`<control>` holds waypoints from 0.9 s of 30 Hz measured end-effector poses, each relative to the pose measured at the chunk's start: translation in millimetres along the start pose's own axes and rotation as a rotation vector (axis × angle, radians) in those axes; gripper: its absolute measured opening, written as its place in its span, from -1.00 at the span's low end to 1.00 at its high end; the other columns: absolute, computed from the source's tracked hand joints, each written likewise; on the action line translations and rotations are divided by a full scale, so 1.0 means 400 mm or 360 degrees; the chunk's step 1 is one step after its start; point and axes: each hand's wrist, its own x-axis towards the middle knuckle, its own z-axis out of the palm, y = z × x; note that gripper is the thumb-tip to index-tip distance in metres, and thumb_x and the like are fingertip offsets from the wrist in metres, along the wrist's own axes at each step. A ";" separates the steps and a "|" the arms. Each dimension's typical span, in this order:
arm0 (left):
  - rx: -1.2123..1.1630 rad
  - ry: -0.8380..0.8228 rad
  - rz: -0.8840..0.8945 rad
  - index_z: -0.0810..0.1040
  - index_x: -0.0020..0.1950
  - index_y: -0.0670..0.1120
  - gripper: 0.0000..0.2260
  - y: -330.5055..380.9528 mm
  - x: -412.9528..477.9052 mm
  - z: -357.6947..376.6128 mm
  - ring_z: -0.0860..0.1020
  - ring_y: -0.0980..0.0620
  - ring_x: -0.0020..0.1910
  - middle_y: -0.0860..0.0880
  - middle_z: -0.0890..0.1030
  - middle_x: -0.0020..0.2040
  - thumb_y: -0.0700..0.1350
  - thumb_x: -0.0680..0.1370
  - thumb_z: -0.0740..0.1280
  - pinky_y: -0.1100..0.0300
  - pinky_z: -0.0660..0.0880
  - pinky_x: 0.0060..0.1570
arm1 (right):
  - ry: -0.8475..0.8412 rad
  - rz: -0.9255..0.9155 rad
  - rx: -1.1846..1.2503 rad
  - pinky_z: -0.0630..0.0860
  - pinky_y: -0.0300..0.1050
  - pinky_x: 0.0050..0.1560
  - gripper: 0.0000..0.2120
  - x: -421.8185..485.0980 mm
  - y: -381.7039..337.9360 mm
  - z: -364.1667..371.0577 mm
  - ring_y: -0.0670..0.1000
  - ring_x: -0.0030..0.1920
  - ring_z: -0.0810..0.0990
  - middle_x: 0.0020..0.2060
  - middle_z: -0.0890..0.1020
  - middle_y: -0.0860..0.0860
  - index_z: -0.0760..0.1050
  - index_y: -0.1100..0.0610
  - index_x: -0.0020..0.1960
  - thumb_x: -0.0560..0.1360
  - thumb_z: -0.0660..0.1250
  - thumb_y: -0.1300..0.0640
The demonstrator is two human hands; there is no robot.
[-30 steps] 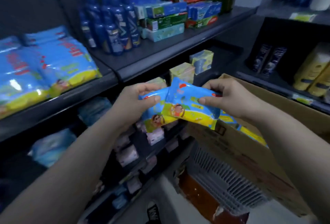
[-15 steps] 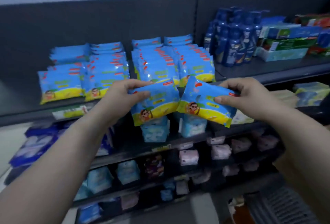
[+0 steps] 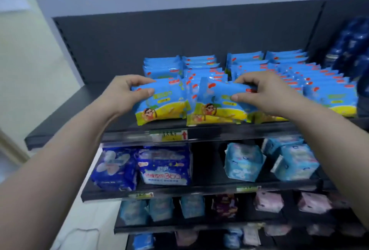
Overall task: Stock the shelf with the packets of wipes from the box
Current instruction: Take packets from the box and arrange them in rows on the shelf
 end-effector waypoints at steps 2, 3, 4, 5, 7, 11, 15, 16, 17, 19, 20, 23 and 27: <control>0.0070 -0.0017 0.0008 0.63 0.05 0.00 -0.82 -0.030 0.029 -0.007 0.60 0.02 0.00 -0.05 0.66 0.03 -0.17 0.46 0.45 -0.08 0.48 0.22 | -0.0006 0.0014 -0.0154 0.49 -0.09 -0.07 -0.83 0.047 -0.004 0.042 0.02 -0.20 0.55 -0.24 0.59 -0.03 0.57 0.05 -0.04 0.39 0.48 0.10; 0.0121 -0.0041 0.0009 0.63 0.07 -0.01 -0.80 -0.042 0.042 -0.007 0.58 0.05 0.01 -0.04 0.65 0.05 -0.17 0.47 0.45 -0.04 0.47 0.23 | -0.0018 0.0035 -0.0273 0.49 -0.04 0.04 -0.75 0.062 -0.005 0.058 0.04 -0.14 0.57 -0.18 0.59 -0.02 0.57 0.05 0.06 0.40 0.47 0.06; 0.0197 -0.0088 0.0011 0.62 0.09 -0.02 -0.78 -0.051 0.054 -0.007 0.57 0.09 0.02 -0.02 0.64 0.09 -0.17 0.46 0.45 0.02 0.47 0.24 | -0.0037 0.0052 -0.0392 0.45 -0.02 0.12 -0.67 0.070 -0.005 0.067 0.05 -0.07 0.57 -0.12 0.58 -0.02 0.55 0.05 0.15 0.41 0.45 0.02; 0.0312 -0.0163 0.0026 0.62 0.11 -0.03 -0.76 -0.059 0.065 -0.008 0.55 0.13 0.03 -0.01 0.62 0.12 -0.17 0.45 0.46 0.10 0.46 0.22 | -0.0072 0.0054 -0.0503 0.41 0.00 0.18 -0.60 0.075 -0.005 0.071 0.06 0.00 0.55 -0.06 0.58 -0.01 0.52 0.03 0.21 0.41 0.45 -0.01; 0.0633 -0.0339 0.0071 0.61 0.14 -0.02 -0.71 -0.068 0.078 -0.009 0.53 0.16 0.02 0.03 0.61 0.13 -0.13 0.43 0.48 0.19 0.47 0.10 | -0.0203 0.0029 -0.0711 0.30 -0.02 0.24 -0.50 0.078 -0.006 0.077 0.10 0.15 0.49 0.09 0.58 0.00 0.45 -0.01 0.29 0.39 0.45 -0.06; 0.0982 -0.0452 0.0211 0.55 0.22 -0.04 -0.68 -0.069 0.087 -0.002 0.48 0.05 -0.07 0.04 0.55 -0.01 -0.09 0.47 0.43 0.20 0.37 -0.08 | -0.0352 0.0043 -0.0849 0.16 -0.02 0.33 -0.44 0.081 -0.009 0.092 0.12 0.30 0.36 0.29 0.49 -0.02 0.36 -0.05 0.37 0.42 0.41 -0.10; 0.0974 -0.0200 0.0333 0.55 0.16 -0.06 -0.72 -0.080 0.097 0.019 0.50 -0.06 -0.01 -0.01 0.56 -0.01 -0.13 0.46 0.42 0.13 0.41 -0.04 | -0.0216 0.0082 -0.1034 0.10 0.00 0.36 -0.47 0.111 -0.015 0.119 0.15 0.30 0.34 0.29 0.47 0.05 0.35 -0.01 0.38 0.45 0.37 -0.07; 0.0987 -0.0140 0.0360 0.54 0.17 -0.06 -0.71 -0.084 0.101 0.025 0.49 -0.10 0.03 -0.04 0.56 0.01 -0.13 0.46 0.42 0.10 0.41 0.01 | -0.0146 0.0076 -0.1093 0.09 0.02 0.36 -0.49 0.118 -0.014 0.129 0.15 0.28 0.34 0.27 0.46 0.06 0.36 -0.01 0.37 0.46 0.37 -0.05; 0.1005 -0.0096 0.0375 0.53 0.21 -0.06 -0.68 -0.088 0.102 0.030 0.46 -0.12 0.07 -0.08 0.54 0.06 -0.13 0.46 0.42 0.05 0.41 0.08 | -0.0082 0.0073 -0.1129 0.07 0.04 0.37 -0.49 0.123 -0.013 0.138 0.16 0.26 0.34 0.24 0.45 0.07 0.37 0.00 0.36 0.45 0.38 -0.03; 0.1054 -0.0054 0.0382 0.50 0.29 -0.04 -0.61 -0.095 0.099 0.037 0.38 -0.15 0.16 -0.11 0.45 0.15 -0.09 0.47 0.41 0.03 0.35 0.19 | 0.0011 0.0061 -0.1124 0.05 0.07 0.39 -0.48 0.120 -0.011 0.152 0.17 0.24 0.34 0.20 0.43 0.10 0.38 0.01 0.37 0.44 0.40 -0.01; 0.1089 -0.0056 0.0386 0.47 0.33 -0.02 -0.57 -0.100 0.095 0.039 0.35 -0.15 0.18 -0.11 0.42 0.17 -0.07 0.47 0.41 0.04 0.32 0.21 | 0.0033 0.0052 -0.1103 0.06 0.07 0.38 -0.45 0.112 -0.007 0.156 0.18 0.23 0.34 0.19 0.42 0.10 0.37 0.01 0.38 0.43 0.41 -0.01; 0.1231 -0.0087 0.0411 0.35 0.43 0.03 -0.42 -0.111 0.075 0.045 0.32 -0.14 0.21 -0.09 0.37 0.22 0.01 0.44 0.43 0.04 0.26 0.26 | -0.0013 0.0070 -0.1134 0.06 0.09 0.39 -0.28 0.080 0.002 0.169 0.18 0.27 0.30 0.24 0.36 0.09 0.17 -0.05 0.49 0.42 0.40 -0.08; 0.1403 -0.0008 0.0441 0.28 0.48 0.02 -0.33 -0.107 0.057 0.068 0.27 -0.17 0.35 -0.11 0.34 0.34 0.05 0.42 0.45 -0.13 0.09 0.41 | 0.0048 0.0021 -0.1122 -0.05 0.18 0.46 -0.23 0.061 0.004 0.181 0.17 0.41 0.20 0.37 0.31 0.11 0.14 -0.01 0.51 0.41 0.42 -0.05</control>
